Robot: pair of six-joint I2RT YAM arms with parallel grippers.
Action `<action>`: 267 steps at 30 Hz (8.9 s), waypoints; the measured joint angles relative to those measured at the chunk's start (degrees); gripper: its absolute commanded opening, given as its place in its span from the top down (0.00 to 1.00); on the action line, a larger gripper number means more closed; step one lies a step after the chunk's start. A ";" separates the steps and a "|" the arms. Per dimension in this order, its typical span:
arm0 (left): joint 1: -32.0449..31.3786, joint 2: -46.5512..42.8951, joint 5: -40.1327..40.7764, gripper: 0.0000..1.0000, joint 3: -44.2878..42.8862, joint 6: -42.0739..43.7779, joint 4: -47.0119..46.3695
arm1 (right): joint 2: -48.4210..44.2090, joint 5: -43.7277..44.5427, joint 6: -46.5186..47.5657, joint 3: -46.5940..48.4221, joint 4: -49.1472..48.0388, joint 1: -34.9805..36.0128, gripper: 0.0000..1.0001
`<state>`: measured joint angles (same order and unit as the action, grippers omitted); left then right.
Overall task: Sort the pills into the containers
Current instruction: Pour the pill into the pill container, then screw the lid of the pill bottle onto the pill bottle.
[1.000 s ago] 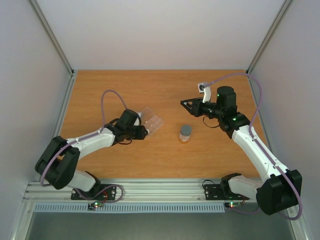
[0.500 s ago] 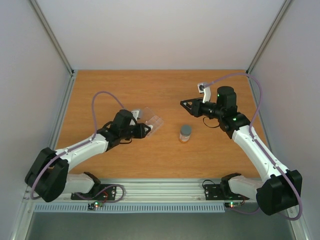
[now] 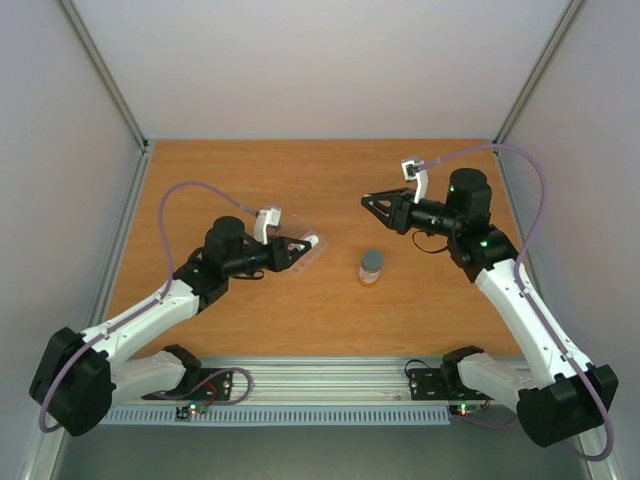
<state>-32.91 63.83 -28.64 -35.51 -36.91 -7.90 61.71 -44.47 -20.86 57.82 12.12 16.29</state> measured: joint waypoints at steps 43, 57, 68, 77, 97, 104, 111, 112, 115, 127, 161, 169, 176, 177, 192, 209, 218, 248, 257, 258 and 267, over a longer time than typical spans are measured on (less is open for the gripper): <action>2.73 -0.94 -33.03 1.00 -4.28 -28.26 -35.17 | -2.21 1.55 4.09 12.87 15.50 20.06 0.79; 2.40 -1.66 -35.06 1.00 -6.27 -27.34 -32.37 | -1.75 3.96 4.31 13.11 17.09 22.40 0.79; 2.05 -1.68 -35.01 1.00 -6.49 -25.97 -30.49 | -1.55 3.93 4.26 13.29 17.03 22.40 0.79; 1.64 -1.66 -35.06 1.00 -6.51 -25.51 -29.97 | -1.42 3.93 4.15 13.29 16.31 22.84 0.79; 1.18 -1.66 -35.41 1.00 -7.98 -22.56 -25.66 | -1.31 3.61 3.98 13.31 15.30 22.95 0.79; 1.05 -1.66 -35.36 1.00 -9.07 -22.14 -25.24 | -1.99 3.58 3.98 13.27 15.30 22.95 0.79; 1.07 -1.66 -35.26 1.00 -9.46 -22.77 -25.33 | -2.36 3.50 3.96 12.83 15.17 22.95 0.79; 1.07 -1.66 -35.26 1.00 -9.46 -22.88 -25.35 | -2.36 3.48 3.96 12.79 15.08 22.95 0.79; 1.07 -1.66 -35.28 1.00 -9.46 -23.08 -25.38 | -2.36 3.30 3.93 12.72 14.82 22.95 0.79; 1.07 -1.66 -35.43 1.00 -9.46 -23.28 -25.73 | -1.97 2.80 3.69 12.74 13.79 22.88 0.79; 1.66 1.73 -38.47 1.00 -14.14 -20.59 -21.84 | -0.83 2.23 3.65 13.11 12.94 21.53 0.80; 1.66 1.97 -35.89 1.00 -14.03 -20.94 -23.10 | -2.08 4.66 0.63 10.03 7.41 21.53 0.80; 1.66 2.64 -35.15 1.00 -14.08 -21.73 -25.07 | -2.14 4.74 -2.47 8.70 3.48 21.09 0.80; 1.66 2.69 -35.21 1.00 -14.21 -21.53 -25.00 | -2.03 4.55 -2.89 8.66 3.15 20.98 0.80; 1.27 2.89 -37.51 1.00 -16.46 -16.22 -22.05 | -1.18 2.40 -8.24 8.68 -1.55 20.83 0.85; -0.39 1.03 -27.89 1.00 -18.97 -5.38 -9.29 | 1.05 8.13 -10.21 12.33 3.28 20.83 0.88; -0.63 1.03 -22.16 1.00 -20.20 1.42 -1.99 | 3.48 12.61 -12.07 14.80 7.74 20.83 0.89; -1.31 1.01 -18.80 1.00 -20.68 5.11 -0.35 | 5.66 15.26 -16.72 17.66 11.43 22.03 0.66; -1.75 1.01 -19.45 1.00 -20.63 3.85 -2.60 | 5.33 14.43 -16.74 17.66 11.50 22.88 0.63; -1.77 1.01 -19.45 1.00 -20.61 3.85 -2.60 | 5.29 14.45 -16.74 17.66 11.54 22.88 0.63; -1.84 -0.48 -19.32 1.00 -19.76 4.00 -2.67 | 3.74 14.51 -16.57 17.64 14.14 23.26 0.57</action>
<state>-34.74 63.35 -47.97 -55.27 -32.91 -10.57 65.45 -29.95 -37.43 75.46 26.26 39.55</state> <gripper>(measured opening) 0.291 0.419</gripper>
